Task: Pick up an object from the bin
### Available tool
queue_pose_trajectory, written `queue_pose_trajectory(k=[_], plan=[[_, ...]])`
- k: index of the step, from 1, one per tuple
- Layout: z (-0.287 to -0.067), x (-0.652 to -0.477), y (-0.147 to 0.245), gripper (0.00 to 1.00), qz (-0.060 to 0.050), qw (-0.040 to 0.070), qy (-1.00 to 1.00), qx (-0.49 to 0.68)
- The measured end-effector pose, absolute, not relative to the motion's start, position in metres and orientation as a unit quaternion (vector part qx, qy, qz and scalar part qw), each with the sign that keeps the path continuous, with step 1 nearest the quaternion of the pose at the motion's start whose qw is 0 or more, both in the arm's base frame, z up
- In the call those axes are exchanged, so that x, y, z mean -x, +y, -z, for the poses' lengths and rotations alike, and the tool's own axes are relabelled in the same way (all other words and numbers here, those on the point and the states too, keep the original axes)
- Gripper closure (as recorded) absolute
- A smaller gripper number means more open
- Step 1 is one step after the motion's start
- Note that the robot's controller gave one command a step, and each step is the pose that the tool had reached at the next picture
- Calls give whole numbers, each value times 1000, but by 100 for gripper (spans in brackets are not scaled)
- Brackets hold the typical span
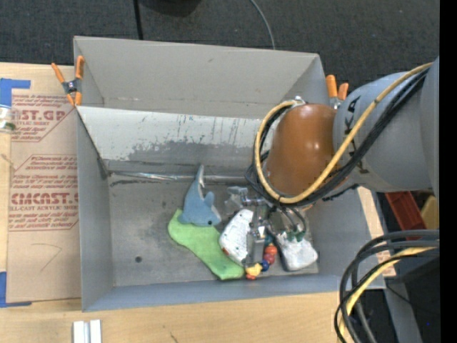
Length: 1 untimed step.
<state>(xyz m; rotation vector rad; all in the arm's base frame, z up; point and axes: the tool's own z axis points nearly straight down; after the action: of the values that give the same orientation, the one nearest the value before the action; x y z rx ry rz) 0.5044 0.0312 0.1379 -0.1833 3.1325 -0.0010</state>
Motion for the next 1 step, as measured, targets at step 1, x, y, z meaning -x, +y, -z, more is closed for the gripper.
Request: queue_pose_trajectory(k=[1], plan=[[-113, -503, 45, 0, -2, 3, 998, 55]])
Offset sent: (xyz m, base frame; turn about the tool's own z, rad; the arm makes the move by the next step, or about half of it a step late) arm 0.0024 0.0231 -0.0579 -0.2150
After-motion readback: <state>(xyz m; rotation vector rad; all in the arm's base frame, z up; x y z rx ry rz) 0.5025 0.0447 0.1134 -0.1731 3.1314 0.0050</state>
